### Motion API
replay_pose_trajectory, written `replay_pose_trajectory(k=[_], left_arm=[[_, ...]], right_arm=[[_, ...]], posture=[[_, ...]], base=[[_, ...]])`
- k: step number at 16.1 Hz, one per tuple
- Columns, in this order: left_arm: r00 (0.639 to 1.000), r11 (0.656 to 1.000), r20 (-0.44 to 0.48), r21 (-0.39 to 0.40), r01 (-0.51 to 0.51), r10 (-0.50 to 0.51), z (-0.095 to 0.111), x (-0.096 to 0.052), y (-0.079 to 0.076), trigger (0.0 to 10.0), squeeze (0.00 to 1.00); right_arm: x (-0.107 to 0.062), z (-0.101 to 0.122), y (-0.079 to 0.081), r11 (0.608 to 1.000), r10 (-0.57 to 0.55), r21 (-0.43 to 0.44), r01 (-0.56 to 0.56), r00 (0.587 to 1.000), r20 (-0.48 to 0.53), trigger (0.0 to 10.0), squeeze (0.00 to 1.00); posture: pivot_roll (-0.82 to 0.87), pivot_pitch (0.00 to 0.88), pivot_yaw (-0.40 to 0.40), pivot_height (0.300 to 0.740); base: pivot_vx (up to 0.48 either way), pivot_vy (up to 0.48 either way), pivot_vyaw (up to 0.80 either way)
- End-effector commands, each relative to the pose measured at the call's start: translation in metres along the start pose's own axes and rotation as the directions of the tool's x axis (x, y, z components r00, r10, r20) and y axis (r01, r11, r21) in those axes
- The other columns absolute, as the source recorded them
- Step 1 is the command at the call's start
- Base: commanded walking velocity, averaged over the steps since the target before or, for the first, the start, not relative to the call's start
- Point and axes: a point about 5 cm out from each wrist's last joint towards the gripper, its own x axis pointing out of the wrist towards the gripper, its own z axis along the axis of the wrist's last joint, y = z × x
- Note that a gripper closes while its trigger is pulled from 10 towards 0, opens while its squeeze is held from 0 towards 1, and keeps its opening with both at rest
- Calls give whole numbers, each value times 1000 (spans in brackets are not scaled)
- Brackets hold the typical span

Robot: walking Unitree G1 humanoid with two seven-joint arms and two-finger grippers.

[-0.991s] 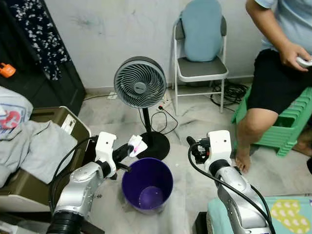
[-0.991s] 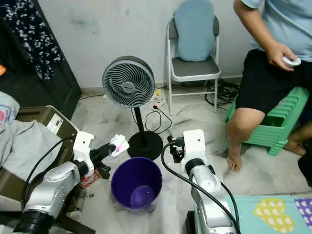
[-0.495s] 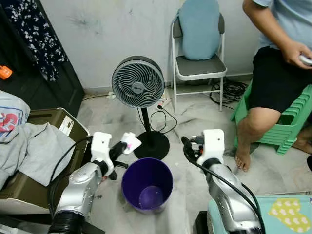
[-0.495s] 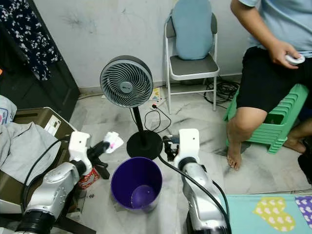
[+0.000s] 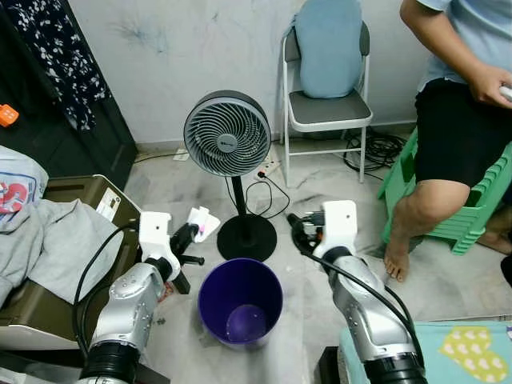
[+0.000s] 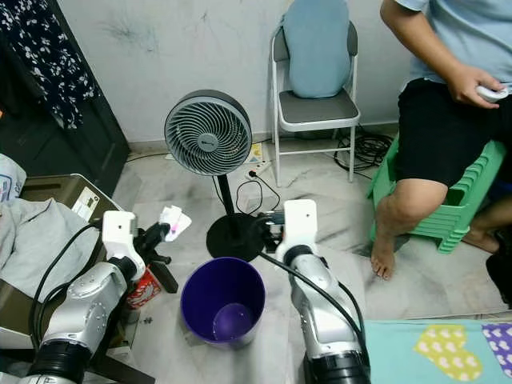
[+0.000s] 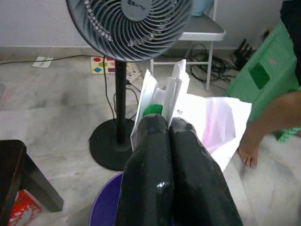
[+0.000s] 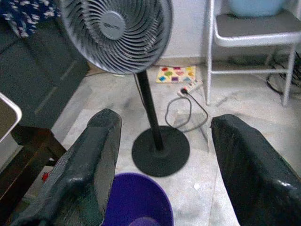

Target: Clean up the room

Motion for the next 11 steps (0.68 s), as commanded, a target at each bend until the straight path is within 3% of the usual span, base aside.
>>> replay_pose_trajectory(k=[1, 4, 6, 11], left_arm=[[1000, 1000, 21, -5, -13, 13, 5, 0, 4, 10000, 0], [999, 1000, 33, -9, -13, 14, 7, 2, 5, 10000, 0], [999, 1000, 39, -12, -12, 13, 7, 3, 4, 10000, 0], [999, 1000, 41, -14, -10, 10, 7, 5, 4, 10000, 0]], right_arm=[[3, 5, 10, 999, 33, -12, -32, 999, 23, 10000, 0], [5, 7, 12, 999, 47, -26, -46, 998, 34, 10000, 0], [6, 7, 10, 999, 48, -25, -47, 998, 34, 10000, 0], [5, 7, 10, 999, 49, -20, -48, 998, 37, 10000, 0]], posture=[[-218, 0, 64, 740], [-220, 0, 59, 740], [-221, 0, 57, 740], [-230, 0, 64, 740]], base=[[0, 0, 0], [0, 0, 479], [0, 0, 0], [0, 325, 0]])
